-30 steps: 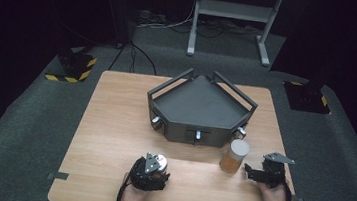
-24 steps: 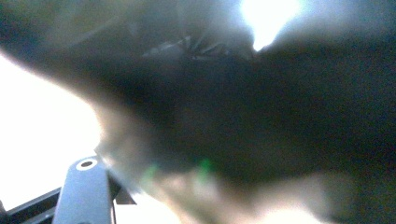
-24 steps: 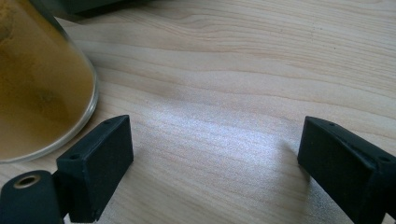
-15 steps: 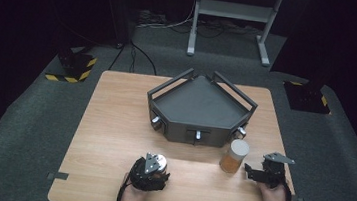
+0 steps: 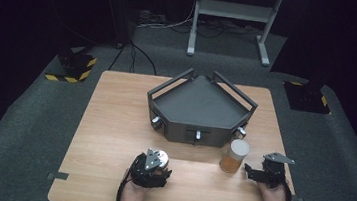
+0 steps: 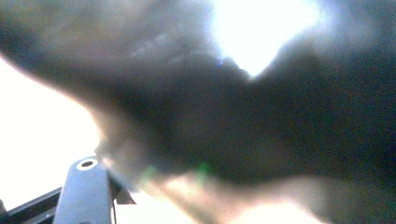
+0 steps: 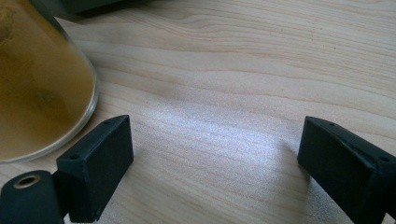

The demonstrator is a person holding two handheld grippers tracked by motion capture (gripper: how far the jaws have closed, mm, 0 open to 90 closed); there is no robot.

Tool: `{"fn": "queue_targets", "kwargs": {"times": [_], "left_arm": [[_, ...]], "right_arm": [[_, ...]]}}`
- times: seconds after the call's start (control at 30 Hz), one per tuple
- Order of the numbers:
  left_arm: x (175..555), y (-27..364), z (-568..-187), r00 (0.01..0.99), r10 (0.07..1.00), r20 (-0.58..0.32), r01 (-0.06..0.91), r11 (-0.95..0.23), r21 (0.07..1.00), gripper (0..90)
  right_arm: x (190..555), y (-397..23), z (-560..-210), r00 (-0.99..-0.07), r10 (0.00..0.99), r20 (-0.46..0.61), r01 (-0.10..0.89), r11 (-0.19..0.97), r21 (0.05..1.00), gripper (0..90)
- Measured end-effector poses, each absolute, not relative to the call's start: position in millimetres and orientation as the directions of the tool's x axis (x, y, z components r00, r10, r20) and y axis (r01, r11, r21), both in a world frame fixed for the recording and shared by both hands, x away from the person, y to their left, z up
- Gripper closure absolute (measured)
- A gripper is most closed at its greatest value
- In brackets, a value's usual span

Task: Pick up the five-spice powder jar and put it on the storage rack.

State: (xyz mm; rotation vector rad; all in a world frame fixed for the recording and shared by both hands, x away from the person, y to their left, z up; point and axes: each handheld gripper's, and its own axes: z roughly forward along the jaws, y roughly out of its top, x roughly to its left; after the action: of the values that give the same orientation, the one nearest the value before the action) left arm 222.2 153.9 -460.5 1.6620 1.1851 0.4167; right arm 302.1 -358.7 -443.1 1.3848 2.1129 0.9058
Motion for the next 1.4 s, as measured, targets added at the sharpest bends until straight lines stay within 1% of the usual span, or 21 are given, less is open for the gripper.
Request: {"fn": "queue_targets", "kwargs": {"times": [0.03,0.4,0.43,0.5,0.53,0.57,0.63,0.67,0.7,0.73,0.97,1.4], "left_arm": [[221.3,151.5,-462.0,0.447,0.850,-0.278,0.497,0.022,0.867,31.1],[230.6,154.1,-444.7,0.474,0.835,-0.281,0.490,0.016,0.872,31.0],[235.5,159.3,-437.2,0.507,0.828,-0.239,0.496,-0.053,0.867,31.1],[238.8,160.8,-429.2,0.517,0.833,-0.195,0.501,-0.110,0.859,31.1],[235.4,155.2,-437.0,0.484,0.833,-0.269,0.496,-0.008,0.868,31.1],[240.0,160.5,-430.0,0.521,0.824,-0.221,0.498,-0.083,0.863,31.1],[238.7,156.8,-431.6,0.499,0.827,-0.259,0.496,-0.028,0.868,31.0],[243.0,160.5,-421.8,0.524,0.828,-0.199,0.498,-0.109,0.860,31.1],[240.9,156.6,-424.6,0.501,0.832,-0.237,0.499,-0.053,0.865,31.1],[240.6,155.7,-427.6,0.498,0.822,-0.277,0.490,-0.003,0.871,31.1],[248.7,153.6,-407.6,0.512,0.819,-0.259,0.471,-0.015,0.882,31.1],[266.4,155.4,-381.1,0.518,0.806,-0.286,0.464,0.017,0.886,31.1]], "right_arm": [[302.1,-358.7,-443.1,-0.392,0.920,-0.018,0.621,0.279,0.732,10.2],[302.1,-358.7,-443.1,-0.392,0.920,-0.018,0.621,0.279,0.732,10.2],[302.1,-358.7,-443.2,-0.392,0.920,-0.017,0.621,0.279,0.732,10.2],[302.1,-358.7,-443.1,-0.392,0.920,-0.017,0.622,0.279,0.732,10.2],[302.1,-358.7,-443.2,-0.392,0.920,-0.018,0.621,0.279,0.732,10.2],[302.2,-358.7,-443.1,-0.392,0.920,-0.017,0.622,0.279,0.732,10.2],[302.2,-358.7,-443.1,-0.392,0.920,-0.017,0.622,0.279,0.732,10.2],[302.2,-358.7,-443.1,-0.392,0.920,-0.017,0.622,0.279,0.732,10.2],[302.2,-358.7,-443.2,-0.392,0.920,-0.017,0.621,0.279,0.732,10.2],[302.2,-358.7,-443.1,-0.392,0.920,-0.017,0.622,0.278,0.732,10.2],[302.2,-358.7,-443.1,-0.392,0.920,-0.017,0.622,0.278,0.732,10.2],[302.2,-358.7,-443.1,-0.392,0.920,-0.017,0.622,0.278,0.732,10.2]]}}
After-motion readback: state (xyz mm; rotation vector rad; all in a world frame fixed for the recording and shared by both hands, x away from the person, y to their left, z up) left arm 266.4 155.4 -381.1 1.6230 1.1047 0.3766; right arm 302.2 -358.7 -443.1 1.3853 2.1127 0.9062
